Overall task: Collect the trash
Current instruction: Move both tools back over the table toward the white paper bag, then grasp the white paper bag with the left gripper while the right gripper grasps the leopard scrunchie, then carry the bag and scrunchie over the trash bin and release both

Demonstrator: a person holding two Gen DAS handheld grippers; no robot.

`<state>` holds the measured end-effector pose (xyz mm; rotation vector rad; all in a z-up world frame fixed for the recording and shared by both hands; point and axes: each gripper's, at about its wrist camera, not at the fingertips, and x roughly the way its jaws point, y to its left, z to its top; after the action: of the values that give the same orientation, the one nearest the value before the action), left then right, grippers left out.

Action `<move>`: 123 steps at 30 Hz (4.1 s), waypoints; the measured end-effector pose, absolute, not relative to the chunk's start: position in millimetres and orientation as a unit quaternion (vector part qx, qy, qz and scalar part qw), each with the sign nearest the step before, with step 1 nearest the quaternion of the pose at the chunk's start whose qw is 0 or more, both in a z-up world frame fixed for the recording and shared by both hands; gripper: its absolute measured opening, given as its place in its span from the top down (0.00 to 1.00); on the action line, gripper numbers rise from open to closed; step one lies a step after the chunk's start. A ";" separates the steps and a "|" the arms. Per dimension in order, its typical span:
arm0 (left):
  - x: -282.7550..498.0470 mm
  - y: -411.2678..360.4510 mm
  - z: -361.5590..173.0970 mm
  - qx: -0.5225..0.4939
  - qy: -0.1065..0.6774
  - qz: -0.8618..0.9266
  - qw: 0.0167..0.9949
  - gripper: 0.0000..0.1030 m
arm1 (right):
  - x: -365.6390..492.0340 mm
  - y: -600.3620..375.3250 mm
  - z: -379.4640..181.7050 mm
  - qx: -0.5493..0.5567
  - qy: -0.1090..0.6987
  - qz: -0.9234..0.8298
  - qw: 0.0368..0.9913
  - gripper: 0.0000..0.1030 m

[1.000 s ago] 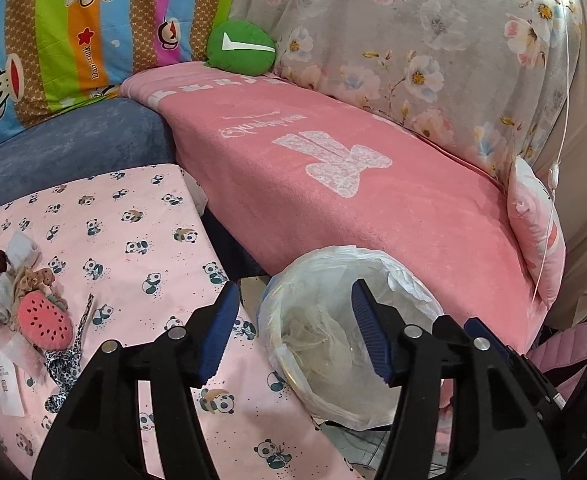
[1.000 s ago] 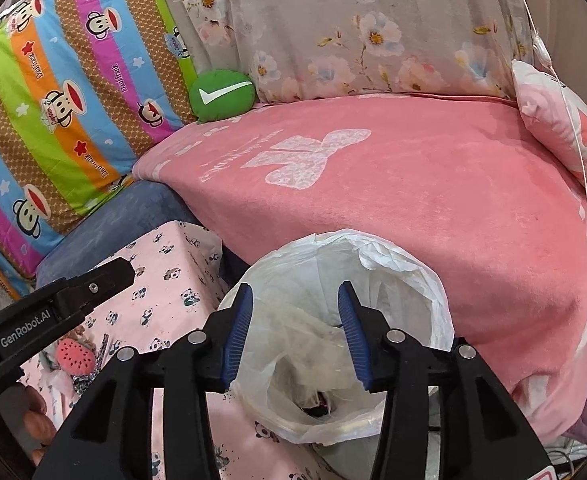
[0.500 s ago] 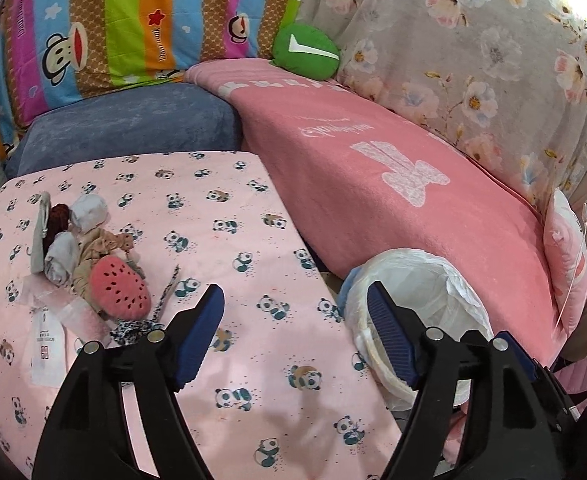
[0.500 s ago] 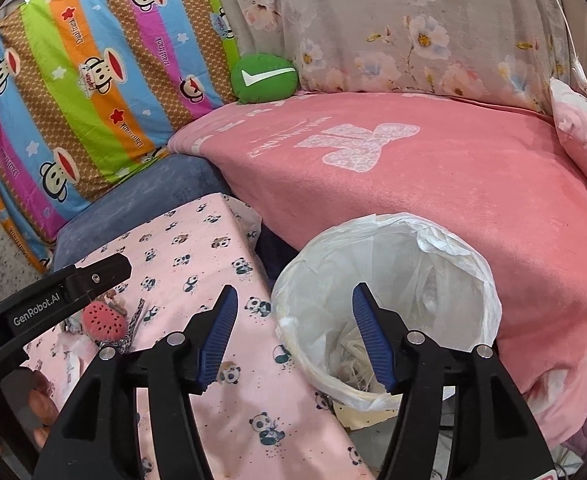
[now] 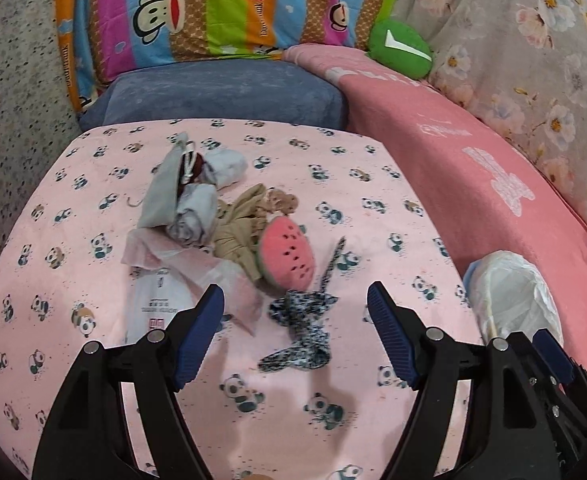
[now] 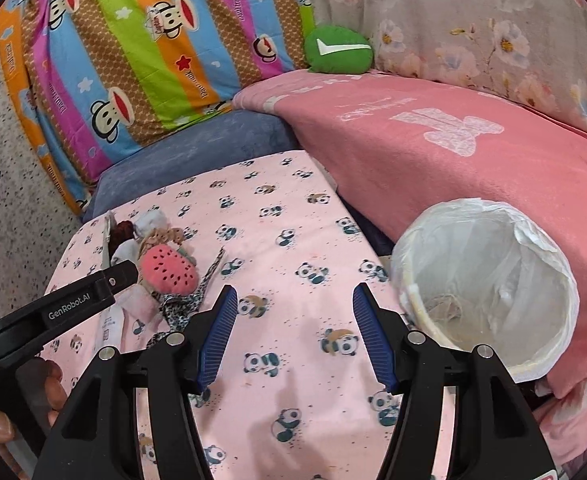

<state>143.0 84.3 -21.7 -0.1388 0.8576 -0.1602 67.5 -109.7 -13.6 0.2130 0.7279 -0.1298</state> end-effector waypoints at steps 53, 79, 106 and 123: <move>170.7 168.1 -108.1 -0.116 0.500 -0.043 0.857 0.95 | 143.2 -8.7 -100.3 0.074 0.454 0.005 0.888 0.98; 177.2 137.1 -116.2 -0.059 0.487 0.003 0.871 0.19 | 120.7 -68.6 -57.9 0.114 0.401 -0.015 0.909 0.98; 123.4 110.4 -74.3 -0.094 0.472 -0.105 0.870 0.93 | 91.3 -79.0 -44.6 0.129 0.384 -0.010 0.914 0.98; 105.8 -27.3 4.8 -0.045 0.412 -0.252 0.875 0.93 | 42.3 -183.2 -11.8 0.164 0.327 -0.098 0.926 0.98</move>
<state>105.8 -27.3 4.8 -0.0934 0.8598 -0.5270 42.3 -183.2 -11.8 0.3371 0.6698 -0.2015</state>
